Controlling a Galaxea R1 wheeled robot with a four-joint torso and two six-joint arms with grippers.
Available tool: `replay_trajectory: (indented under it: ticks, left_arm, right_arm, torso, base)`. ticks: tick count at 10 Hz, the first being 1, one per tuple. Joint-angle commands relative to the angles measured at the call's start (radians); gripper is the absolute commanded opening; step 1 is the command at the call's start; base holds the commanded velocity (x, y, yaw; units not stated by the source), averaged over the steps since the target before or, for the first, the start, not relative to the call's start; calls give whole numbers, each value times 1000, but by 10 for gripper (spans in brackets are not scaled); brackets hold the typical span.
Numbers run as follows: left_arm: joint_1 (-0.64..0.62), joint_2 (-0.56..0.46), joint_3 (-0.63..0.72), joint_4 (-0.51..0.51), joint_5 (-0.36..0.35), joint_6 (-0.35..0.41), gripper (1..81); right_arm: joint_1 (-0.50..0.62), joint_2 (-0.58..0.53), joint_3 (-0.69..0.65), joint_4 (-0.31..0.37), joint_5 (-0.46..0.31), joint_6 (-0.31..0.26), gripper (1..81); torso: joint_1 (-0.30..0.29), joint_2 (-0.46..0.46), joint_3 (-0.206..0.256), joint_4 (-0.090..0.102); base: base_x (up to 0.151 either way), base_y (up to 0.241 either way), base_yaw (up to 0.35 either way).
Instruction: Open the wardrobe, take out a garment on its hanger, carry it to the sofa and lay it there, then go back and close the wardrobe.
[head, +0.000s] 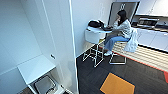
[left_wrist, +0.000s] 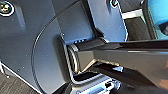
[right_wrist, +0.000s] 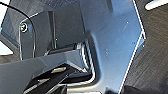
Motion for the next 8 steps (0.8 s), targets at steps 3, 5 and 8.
replay_trajectory:
  ticks: [3, 5, 8]
  left_arm:
    - [-22, 12, 5, -4, 29, 4, 811]
    - [-24, 12, 5, -3, 29, 4, 811]
    - [-24, 22, 5, 3, 29, 9, 811]
  right_arm:
    - [20, 5, 1, -8, -68, -3, 811]
    - [20, 6, 1, -10, -68, -3, 811]
    - [17, 5, 1, -10, -67, -3, 811]
  torso:
    - [1, 0, 0, 0]
    - [1, 0, 0, 0]
    - [1, 0, 0, 0]
  base:
    - [0, 0, 285]
    - [0, 0, 285]
    - [0, 0, 286]
